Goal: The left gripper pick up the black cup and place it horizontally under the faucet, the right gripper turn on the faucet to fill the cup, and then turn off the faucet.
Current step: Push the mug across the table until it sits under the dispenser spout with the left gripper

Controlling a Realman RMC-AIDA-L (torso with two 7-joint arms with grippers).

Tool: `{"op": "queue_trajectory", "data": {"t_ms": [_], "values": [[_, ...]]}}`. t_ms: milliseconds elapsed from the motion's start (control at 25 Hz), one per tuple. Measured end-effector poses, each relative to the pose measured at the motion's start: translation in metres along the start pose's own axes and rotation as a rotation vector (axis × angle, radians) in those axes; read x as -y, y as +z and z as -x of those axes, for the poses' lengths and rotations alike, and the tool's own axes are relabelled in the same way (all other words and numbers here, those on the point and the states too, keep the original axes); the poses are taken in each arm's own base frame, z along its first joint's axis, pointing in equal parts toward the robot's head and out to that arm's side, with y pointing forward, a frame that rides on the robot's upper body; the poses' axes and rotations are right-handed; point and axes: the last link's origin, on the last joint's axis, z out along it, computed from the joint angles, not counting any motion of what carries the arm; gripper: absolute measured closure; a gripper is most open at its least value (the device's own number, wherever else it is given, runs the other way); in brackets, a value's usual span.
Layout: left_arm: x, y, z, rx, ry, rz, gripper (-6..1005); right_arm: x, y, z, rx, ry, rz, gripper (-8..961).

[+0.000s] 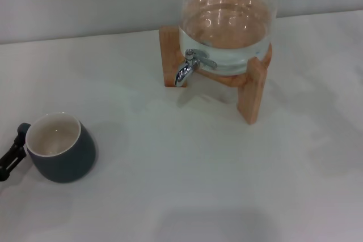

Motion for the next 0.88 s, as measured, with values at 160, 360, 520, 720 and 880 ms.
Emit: {"op": "queue_trajectory", "data": {"t_ms": [160, 360, 520, 720, 880], "values": [[-0.001, 0.005, 0.000, 0.018, 0.013, 0.015, 119, 0.000, -0.001, 0.000, -0.001, 0.000, -0.001, 263], [-0.002, 0.007, 0.000, 0.020, 0.017, 0.019, 120, 0.000, -0.001, 0.000, 0.000, -0.003, -0.002, 263], [-0.002, 0.008, -0.001, 0.018, 0.018, 0.021, 120, 0.000, -0.001, 0.000, 0.001, -0.004, -0.002, 263], [-0.002, 0.010, -0.003, 0.013, 0.020, 0.024, 120, 0.000, 0.000, 0.000, 0.001, -0.004, -0.001, 263], [-0.002, 0.012, -0.005, 0.010, 0.023, 0.028, 119, 0.000, 0.000, 0.000, 0.001, -0.004, 0.000, 263]]}}
